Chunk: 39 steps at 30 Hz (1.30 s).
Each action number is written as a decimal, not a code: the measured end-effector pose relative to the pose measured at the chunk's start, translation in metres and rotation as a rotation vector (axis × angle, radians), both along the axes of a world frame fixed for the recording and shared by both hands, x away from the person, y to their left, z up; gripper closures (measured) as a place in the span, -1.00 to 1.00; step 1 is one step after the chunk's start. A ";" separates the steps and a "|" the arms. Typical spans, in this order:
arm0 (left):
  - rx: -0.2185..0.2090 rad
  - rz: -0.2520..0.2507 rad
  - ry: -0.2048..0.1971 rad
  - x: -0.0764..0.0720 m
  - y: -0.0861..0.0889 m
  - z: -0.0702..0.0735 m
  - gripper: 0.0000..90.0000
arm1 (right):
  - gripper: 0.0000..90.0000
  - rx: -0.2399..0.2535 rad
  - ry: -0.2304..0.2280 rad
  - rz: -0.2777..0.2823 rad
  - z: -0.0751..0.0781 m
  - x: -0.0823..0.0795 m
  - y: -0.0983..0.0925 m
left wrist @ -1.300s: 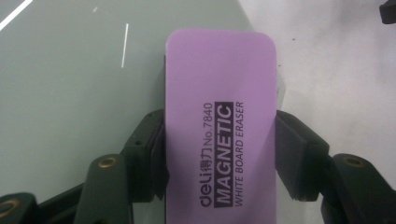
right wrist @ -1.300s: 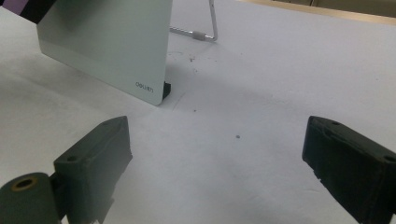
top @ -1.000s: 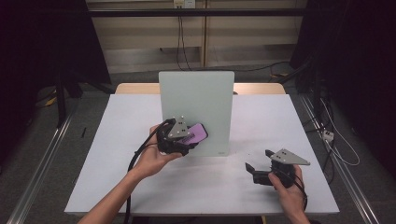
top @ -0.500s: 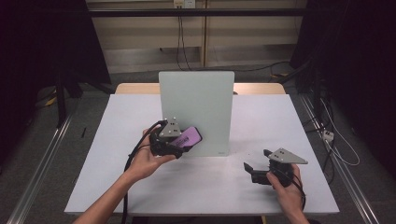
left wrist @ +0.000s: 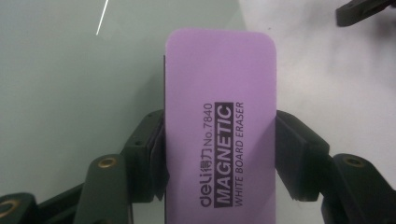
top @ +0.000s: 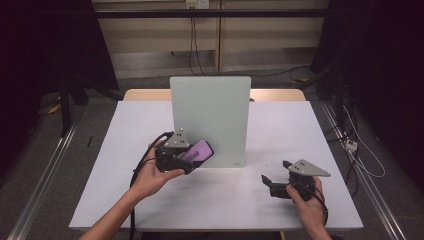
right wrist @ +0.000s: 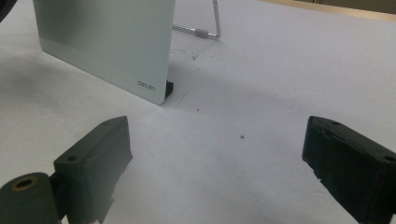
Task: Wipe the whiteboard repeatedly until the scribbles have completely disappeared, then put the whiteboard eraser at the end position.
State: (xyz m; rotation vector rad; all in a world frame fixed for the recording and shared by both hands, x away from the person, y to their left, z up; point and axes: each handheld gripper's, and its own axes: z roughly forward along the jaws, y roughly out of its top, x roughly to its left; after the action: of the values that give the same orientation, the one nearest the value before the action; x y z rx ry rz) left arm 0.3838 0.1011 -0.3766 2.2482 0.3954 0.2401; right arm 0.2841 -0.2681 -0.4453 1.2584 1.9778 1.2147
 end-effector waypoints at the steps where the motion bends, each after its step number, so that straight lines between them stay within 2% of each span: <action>1: 0.002 -0.001 0.005 -0.001 0.000 0.000 -0.10 | -0.82 -0.001 -0.001 0.002 0.000 0.000 0.000; 3: 0.007 -0.003 0.013 -0.003 0.001 0.000 -0.10 | -0.82 0.000 -0.001 0.003 0.000 -0.001 0.000; 11: 0.010 0.020 0.089 -0.003 0.008 -0.007 -0.10 | -0.82 0.002 -0.004 0.001 0.001 -0.001 -0.001; 15: 0.023 0.001 0.126 -0.003 0.009 -0.007 -0.10 | -0.82 0.005 -0.001 -0.004 0.001 0.001 -0.001; 19: 0.043 -0.015 0.139 -0.006 0.007 -0.009 -0.10 | -0.82 0.001 0.002 -0.002 0.000 0.002 0.000; 20: 0.069 -0.005 0.128 -0.007 0.007 -0.008 -0.10 | -0.82 0.005 0.005 -0.005 0.000 0.001 0.001; 22: 0.074 -0.036 0.142 -0.007 0.006 -0.009 -0.10 | -0.82 -0.001 0.003 -0.001 0.000 0.001 0.002; 23: 0.105 -0.026 0.136 -0.008 0.005 -0.008 -0.10 | -0.82 0.005 0.003 -0.001 0.000 0.001 0.002; 24: 0.085 -0.027 0.156 -0.009 0.004 -0.009 -0.10 | -0.82 0.001 0.005 0.002 0.000 0.001 0.002; 25: 0.085 -0.026 0.158 -0.009 0.003 -0.010 -0.10 | -0.82 0.002 0.004 0.001 0.000 0.001 0.002; 26: 0.103 -0.029 0.156 -0.009 0.002 -0.010 -0.09 | -0.82 0.003 0.002 0.003 0.000 0.001 0.001; 30: 0.111 -0.038 0.168 -0.012 -0.001 -0.011 -0.09 | -0.82 0.005 -0.004 0.007 0.000 0.001 -0.002; 39: 0.145 -0.055 0.168 -0.019 -0.011 -0.011 -0.10 | -0.82 0.011 -0.003 0.027 0.000 0.003 0.002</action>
State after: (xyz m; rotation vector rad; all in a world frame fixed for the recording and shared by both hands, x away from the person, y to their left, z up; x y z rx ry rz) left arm 0.3647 0.0898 -0.3881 2.4273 0.4152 0.0521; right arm 0.2873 -0.2665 -0.4453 1.2383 1.9939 1.2415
